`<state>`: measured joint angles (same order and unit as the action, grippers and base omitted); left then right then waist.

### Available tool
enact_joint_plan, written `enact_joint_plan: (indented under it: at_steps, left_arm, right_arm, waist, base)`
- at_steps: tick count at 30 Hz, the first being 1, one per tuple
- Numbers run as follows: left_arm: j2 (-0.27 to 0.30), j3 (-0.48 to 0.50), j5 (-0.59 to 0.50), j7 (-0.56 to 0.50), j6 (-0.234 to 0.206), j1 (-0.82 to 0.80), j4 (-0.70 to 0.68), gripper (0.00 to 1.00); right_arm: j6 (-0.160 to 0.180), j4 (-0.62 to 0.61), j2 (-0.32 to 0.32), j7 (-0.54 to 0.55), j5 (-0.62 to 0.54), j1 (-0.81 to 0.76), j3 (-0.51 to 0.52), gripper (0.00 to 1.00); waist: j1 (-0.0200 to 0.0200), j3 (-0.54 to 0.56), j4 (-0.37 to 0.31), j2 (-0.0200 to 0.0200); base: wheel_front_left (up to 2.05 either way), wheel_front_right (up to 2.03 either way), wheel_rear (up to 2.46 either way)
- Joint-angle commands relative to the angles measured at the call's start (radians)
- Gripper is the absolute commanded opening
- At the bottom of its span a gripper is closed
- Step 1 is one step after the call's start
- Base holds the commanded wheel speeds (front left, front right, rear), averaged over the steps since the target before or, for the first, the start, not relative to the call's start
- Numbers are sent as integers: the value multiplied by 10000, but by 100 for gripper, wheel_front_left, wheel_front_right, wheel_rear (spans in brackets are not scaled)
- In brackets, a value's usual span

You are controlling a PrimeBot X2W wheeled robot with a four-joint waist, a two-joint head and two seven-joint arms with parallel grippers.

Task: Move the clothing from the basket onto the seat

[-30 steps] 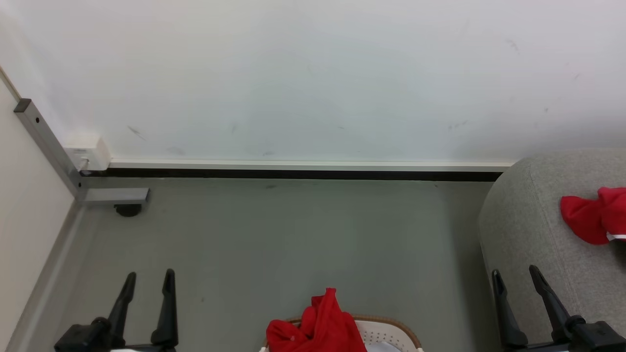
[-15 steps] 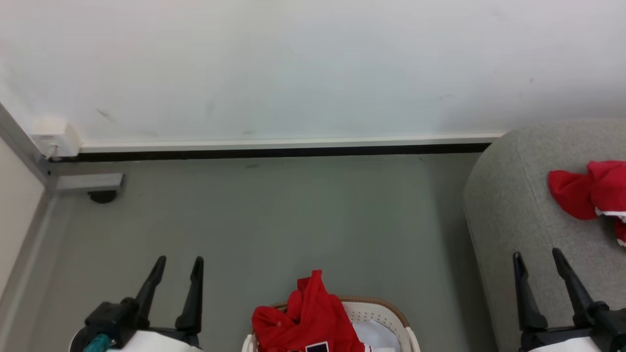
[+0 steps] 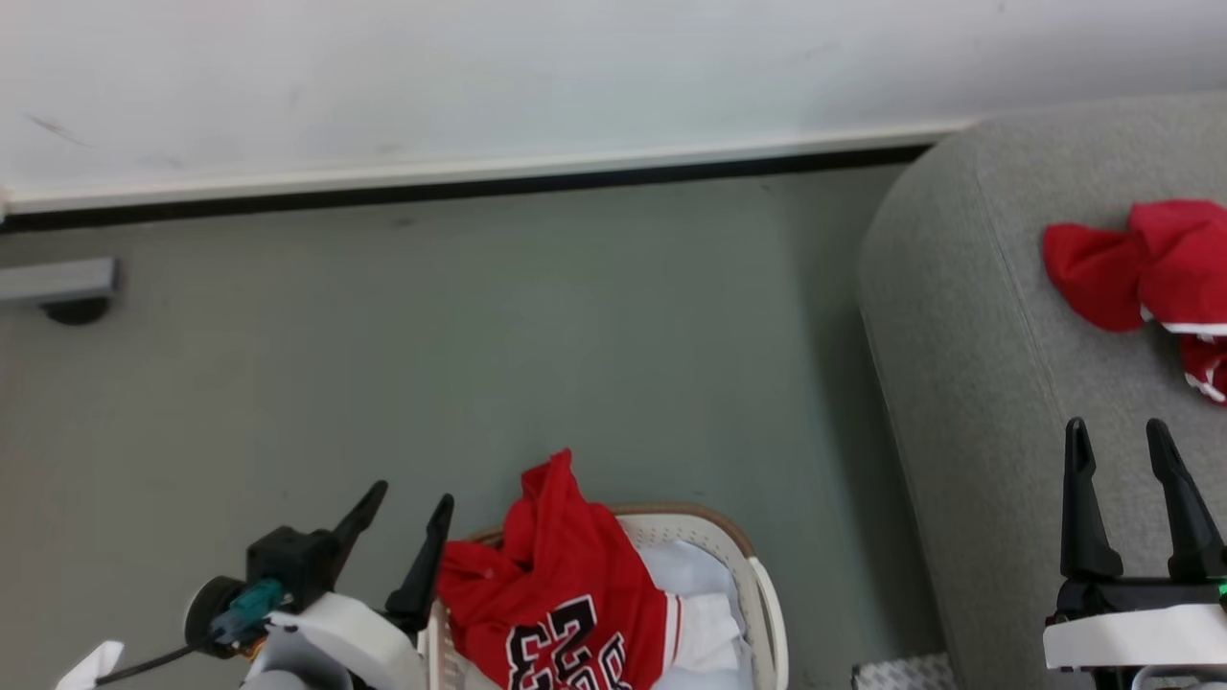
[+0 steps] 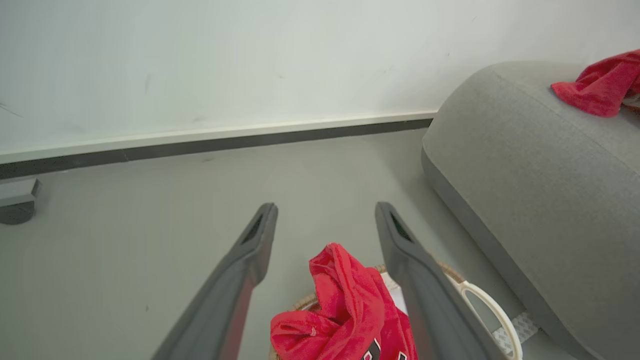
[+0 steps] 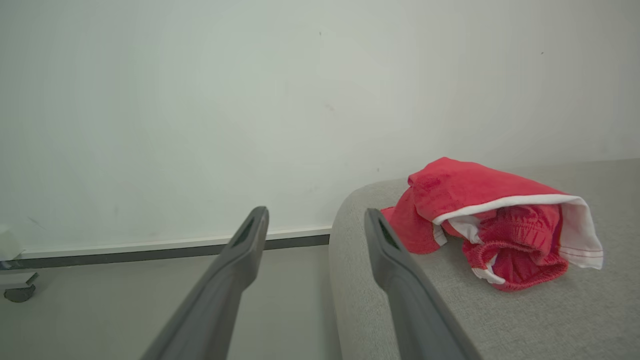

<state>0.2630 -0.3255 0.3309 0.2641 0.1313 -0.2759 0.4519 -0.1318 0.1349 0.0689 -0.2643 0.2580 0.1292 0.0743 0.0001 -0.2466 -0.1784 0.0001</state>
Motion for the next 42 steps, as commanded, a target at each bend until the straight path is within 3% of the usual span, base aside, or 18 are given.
enact_joint_plan:
  at_steps: [1, 12, 22, 42]
  left_arm:
    - [113, -70, 73, 4, -12, -137, 101, 100]
    - [1033, -3110, 1286, -189, -13, -1882, 2104, 100]
    - [1485, -5300, 1714, -1009, -13, -3396, 3711, 100]
    - [1931, -7637, 2287, -1790, -13, -4888, 5477, 100]
  right_arm:
    - [22, -13, 5, 0, 52, 134, 26, 100]
    - [22, -492, -180, -1, -158, 860, -177, 100]
    - [22, -1274, -182, -1, 543, 1181, -601, 100]
    - [22, -1966, -186, -1, 989, 1299, -1500, 100]
  waist:
    - [-1, -361, -315, -1]
    - [-1, -1757, -1064, -1]
    - [-1, -3021, -1686, -1]
    - [-1, -4489, -2892, -1]
  base:
    - [0, 0, 0]
    - [0, 0, 0]
    - [0, 0, 0]
    - [0, 0, 0]
